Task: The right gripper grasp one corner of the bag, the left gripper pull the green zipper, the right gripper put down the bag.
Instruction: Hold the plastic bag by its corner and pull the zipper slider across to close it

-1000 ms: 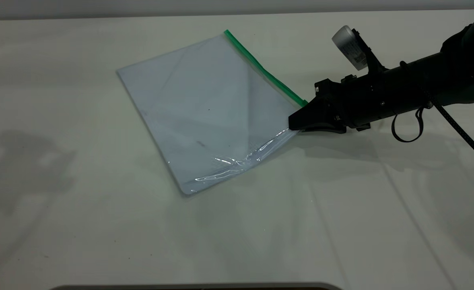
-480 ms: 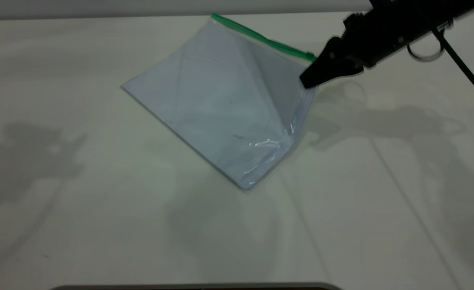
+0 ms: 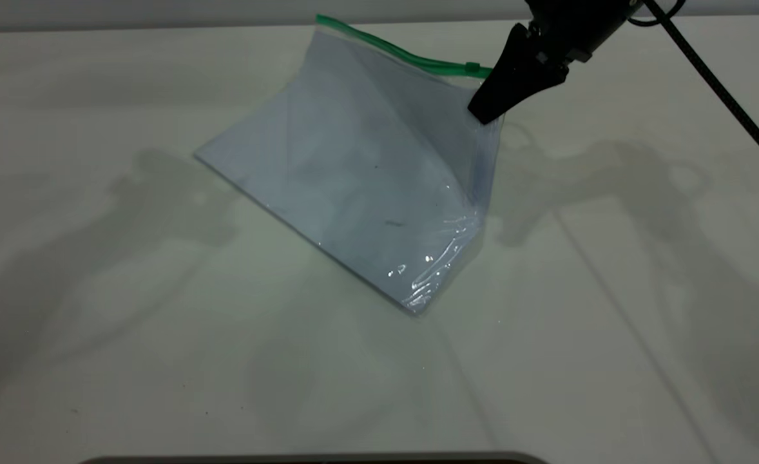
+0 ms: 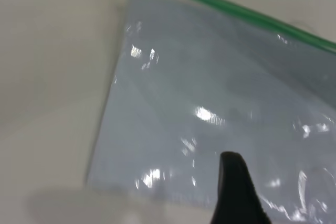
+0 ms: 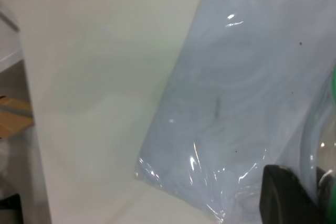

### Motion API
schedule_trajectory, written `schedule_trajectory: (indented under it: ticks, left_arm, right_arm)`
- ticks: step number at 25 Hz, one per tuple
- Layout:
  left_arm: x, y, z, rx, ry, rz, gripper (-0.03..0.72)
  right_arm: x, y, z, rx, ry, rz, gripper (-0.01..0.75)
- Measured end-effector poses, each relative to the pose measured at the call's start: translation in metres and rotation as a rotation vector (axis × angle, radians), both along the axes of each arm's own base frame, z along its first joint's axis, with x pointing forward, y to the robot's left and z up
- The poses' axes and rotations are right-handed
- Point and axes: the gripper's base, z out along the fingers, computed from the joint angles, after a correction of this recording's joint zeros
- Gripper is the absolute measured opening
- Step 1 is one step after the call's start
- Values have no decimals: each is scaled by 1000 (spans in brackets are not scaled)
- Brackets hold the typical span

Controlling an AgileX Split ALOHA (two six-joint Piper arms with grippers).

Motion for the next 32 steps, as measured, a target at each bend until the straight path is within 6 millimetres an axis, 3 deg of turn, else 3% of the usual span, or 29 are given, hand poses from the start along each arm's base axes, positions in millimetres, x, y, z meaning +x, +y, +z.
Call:
schedule_trajectory:
  ticks: [7, 13, 16, 25, 32]
  left_arm:
    - [40, -50, -30, 33, -31, -196, 520]
    - [56, -77, -33, 22, -66, -288, 520]
    - [56, -81, -38, 31, -71, -332, 520]
    - [43, -104, -68, 49, -31, -517, 517]
    - [28, -123, -77, 29, 7, -630, 501]
  right_arm:
    - [-3, 3, 2, 51, -41, 91, 34]
    - [-2, 8, -10, 109, -13, 73, 34]
    - [-5, 13, -22, 107, 14, 71, 34]
    - [-21, 58, -22, 114, 29, 133, 34]
    - [-23, 62, -22, 114, 32, 139, 34]
